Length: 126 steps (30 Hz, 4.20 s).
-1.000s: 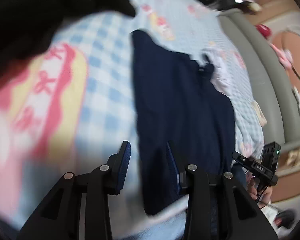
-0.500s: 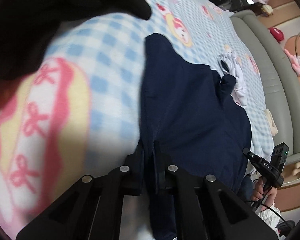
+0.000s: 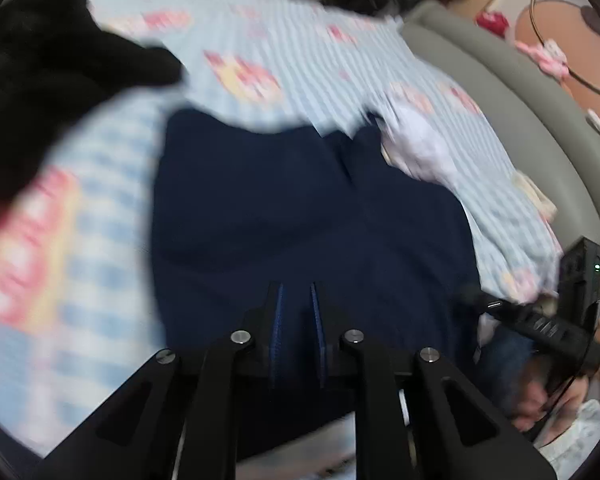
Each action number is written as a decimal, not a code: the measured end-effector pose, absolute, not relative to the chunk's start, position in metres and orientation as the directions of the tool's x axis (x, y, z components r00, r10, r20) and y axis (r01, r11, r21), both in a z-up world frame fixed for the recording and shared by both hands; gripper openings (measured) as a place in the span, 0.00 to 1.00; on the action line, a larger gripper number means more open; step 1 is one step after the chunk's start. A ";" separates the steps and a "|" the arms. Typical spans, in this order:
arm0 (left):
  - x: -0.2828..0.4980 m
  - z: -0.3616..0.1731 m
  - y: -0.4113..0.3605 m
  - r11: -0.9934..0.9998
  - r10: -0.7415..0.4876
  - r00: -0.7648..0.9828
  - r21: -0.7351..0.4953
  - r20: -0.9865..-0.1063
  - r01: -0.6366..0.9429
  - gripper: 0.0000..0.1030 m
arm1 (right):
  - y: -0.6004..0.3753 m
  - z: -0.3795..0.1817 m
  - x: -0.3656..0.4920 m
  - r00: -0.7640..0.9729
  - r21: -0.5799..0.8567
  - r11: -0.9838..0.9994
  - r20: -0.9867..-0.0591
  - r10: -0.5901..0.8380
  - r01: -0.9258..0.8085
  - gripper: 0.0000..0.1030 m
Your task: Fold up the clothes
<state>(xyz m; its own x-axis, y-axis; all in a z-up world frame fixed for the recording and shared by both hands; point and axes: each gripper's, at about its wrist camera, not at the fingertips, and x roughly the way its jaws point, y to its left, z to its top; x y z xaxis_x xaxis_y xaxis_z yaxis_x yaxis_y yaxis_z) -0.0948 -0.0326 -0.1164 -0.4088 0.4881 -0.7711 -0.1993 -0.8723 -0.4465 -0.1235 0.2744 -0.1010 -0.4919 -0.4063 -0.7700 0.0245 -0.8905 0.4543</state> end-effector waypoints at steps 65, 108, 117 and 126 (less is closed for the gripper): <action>-0.101 -0.149 0.048 -0.878 0.433 -0.250 -0.343 -0.866 -0.334 0.33 | 0.299 -0.109 -0.067 -0.382 0.437 -0.899 -0.835 -0.396 -0.024 0.18; -0.091 -0.132 0.101 -0.851 0.485 -0.195 -0.408 -0.853 -0.331 0.37 | 0.337 -0.113 -0.060 -0.388 0.562 -0.827 -0.768 -0.510 -0.026 0.12; -0.100 -0.109 0.107 -0.785 0.570 -0.222 -0.445 -0.791 -0.431 0.37 | 0.364 -0.110 -0.053 -0.426 0.509 -0.853 -0.801 -0.420 -0.116 0.13; -0.110 -0.126 0.118 -0.777 0.564 -0.130 -0.470 -0.815 -0.419 0.46 | 0.351 -0.128 -0.050 -0.341 0.572 -0.816 -0.786 -0.516 -0.083 0.20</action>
<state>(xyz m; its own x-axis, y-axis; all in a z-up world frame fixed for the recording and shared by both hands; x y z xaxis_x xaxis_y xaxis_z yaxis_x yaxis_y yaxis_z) -0.1098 0.1179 -0.1260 -0.1300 0.5640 -0.8155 -0.4190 -0.7767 -0.4704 -0.0503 0.3505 -0.1285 -0.3406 -0.5157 -0.7861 -0.0833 -0.8163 0.5716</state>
